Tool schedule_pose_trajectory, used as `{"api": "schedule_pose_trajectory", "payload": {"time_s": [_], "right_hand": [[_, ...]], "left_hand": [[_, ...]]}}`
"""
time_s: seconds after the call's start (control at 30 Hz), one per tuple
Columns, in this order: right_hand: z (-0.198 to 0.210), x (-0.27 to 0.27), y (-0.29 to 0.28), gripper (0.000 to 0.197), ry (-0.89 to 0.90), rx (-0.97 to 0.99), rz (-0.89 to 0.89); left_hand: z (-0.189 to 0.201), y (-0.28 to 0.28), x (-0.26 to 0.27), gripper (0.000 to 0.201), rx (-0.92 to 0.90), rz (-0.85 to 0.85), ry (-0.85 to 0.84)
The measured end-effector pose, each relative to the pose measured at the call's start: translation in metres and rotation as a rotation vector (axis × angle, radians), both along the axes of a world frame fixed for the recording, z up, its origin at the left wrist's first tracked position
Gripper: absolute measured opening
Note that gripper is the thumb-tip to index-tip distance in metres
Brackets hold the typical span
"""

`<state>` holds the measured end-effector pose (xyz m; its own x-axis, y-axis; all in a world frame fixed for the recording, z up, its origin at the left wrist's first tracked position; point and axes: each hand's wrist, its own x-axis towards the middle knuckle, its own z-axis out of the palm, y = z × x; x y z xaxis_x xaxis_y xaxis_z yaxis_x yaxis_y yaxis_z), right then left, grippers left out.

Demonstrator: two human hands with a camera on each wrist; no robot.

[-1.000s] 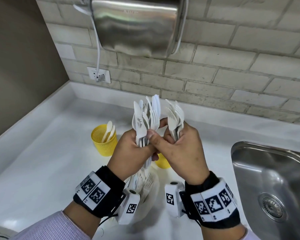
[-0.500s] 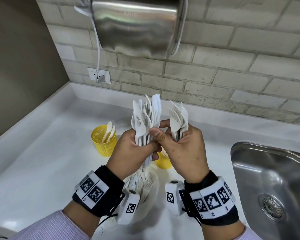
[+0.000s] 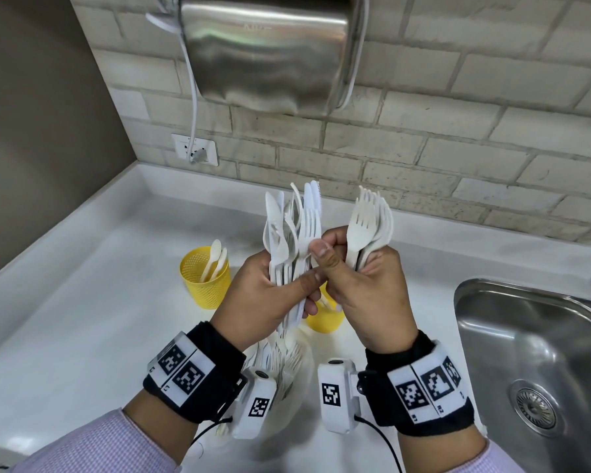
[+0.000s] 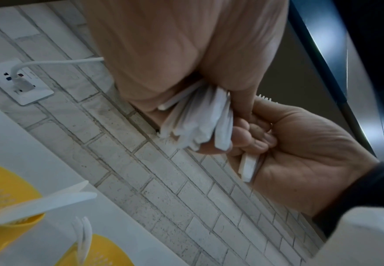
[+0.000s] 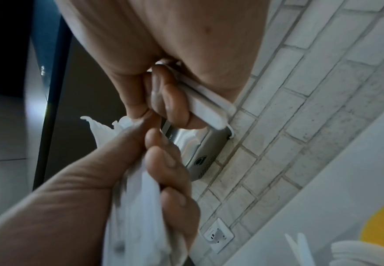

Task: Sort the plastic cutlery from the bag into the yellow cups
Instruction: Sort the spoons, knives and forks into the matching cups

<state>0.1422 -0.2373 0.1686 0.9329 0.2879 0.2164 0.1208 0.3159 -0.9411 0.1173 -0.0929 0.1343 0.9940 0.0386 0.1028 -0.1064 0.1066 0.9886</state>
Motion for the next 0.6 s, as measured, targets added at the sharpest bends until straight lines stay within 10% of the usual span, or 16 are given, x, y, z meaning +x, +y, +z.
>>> {"api": "schedule_pose_trajectory", "payload": {"time_s": [0.4, 0.6], "right_hand": [[0.001, 0.014, -0.004, 0.019, 0.116, 0.296, -0.035], [0.004, 0.01, 0.002, 0.02, 0.034, 0.084, -0.102]], "left_hand": [[0.004, 0.002, -0.006, 0.026, 0.221, -0.059, -0.02], [0.001, -0.003, -0.004, 0.011, 0.368, 0.046, -0.069]]}}
